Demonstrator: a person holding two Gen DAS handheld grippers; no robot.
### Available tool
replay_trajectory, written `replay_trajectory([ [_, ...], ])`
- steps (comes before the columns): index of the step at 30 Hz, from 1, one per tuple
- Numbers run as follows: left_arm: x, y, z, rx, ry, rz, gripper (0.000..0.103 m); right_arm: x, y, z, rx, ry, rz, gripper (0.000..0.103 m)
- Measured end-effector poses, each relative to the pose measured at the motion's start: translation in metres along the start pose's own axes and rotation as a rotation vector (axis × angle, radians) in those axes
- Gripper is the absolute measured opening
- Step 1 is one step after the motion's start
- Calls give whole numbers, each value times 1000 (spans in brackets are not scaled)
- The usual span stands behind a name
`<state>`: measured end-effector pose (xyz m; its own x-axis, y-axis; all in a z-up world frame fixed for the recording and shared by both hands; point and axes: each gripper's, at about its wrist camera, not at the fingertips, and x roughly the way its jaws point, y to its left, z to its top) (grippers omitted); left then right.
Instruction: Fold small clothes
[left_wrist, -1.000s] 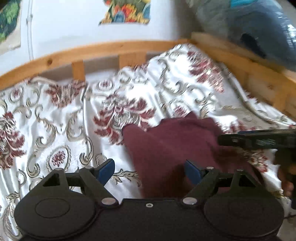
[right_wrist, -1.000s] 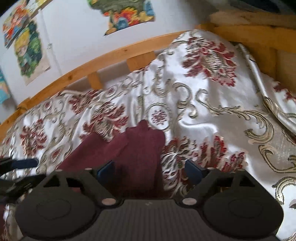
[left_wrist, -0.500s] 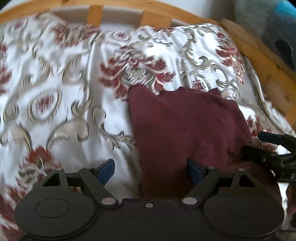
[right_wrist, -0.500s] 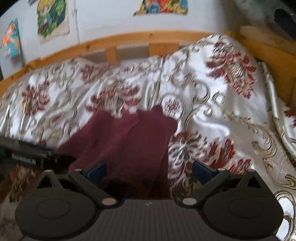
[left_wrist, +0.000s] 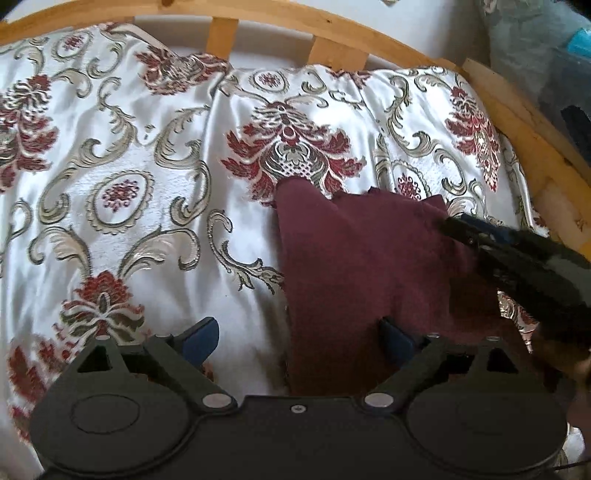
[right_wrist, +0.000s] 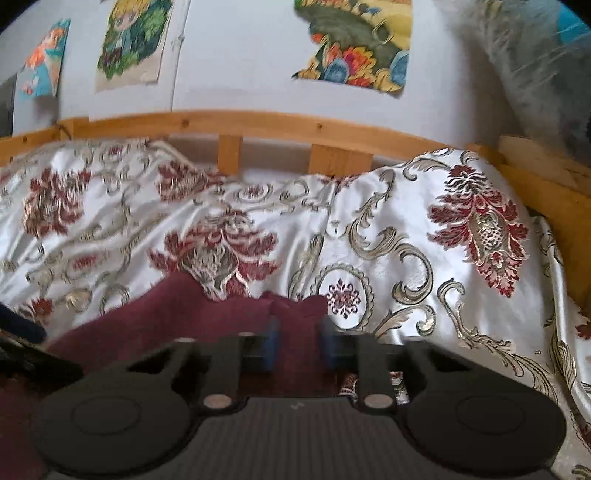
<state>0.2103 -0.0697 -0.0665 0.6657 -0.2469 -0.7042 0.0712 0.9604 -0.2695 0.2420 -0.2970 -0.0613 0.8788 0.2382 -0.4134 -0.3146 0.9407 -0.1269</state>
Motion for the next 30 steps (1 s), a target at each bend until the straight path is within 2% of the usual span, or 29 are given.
replay_trajectory([
  [1,-4,-2,-2,-2,-3,1,93,1,1,-1,-8,5,-14,5],
  [7,-16,-14,-19,31,7,-33,93,-1,-13,-4,38,17,-88,4],
  [9,-14,-18,-24,57,22,-8,93,0,-17,-6,67,25,-76,4],
  [12,-14,-17,-25,53,23,-8,94,-2,-20,-7,93,28,-63,5],
  [13,-13,-15,-26,47,27,-10,94,-4,-23,-7,118,28,-53,8],
  [15,-12,-13,-26,35,40,-10,96,-7,-29,-5,168,29,-49,27],
  [16,-11,-13,-25,29,45,-8,97,-9,-32,-5,190,30,-60,43],
  [17,-11,-11,-26,20,50,-7,99,-11,-35,-5,206,30,-67,52],
  [19,-10,-9,-27,6,56,-7,100,-16,-42,-5,246,36,-65,56],
  [23,-11,-7,-27,-12,66,-8,101,-30,-55,-8,356,50,-6,74],
  [28,-12,-5,-31,-18,63,3,102,-44,-58,-19,467,110,105,74],
  [30,-11,-1,-33,-37,73,6,102,-44,-56,-23,503,130,146,62],
])
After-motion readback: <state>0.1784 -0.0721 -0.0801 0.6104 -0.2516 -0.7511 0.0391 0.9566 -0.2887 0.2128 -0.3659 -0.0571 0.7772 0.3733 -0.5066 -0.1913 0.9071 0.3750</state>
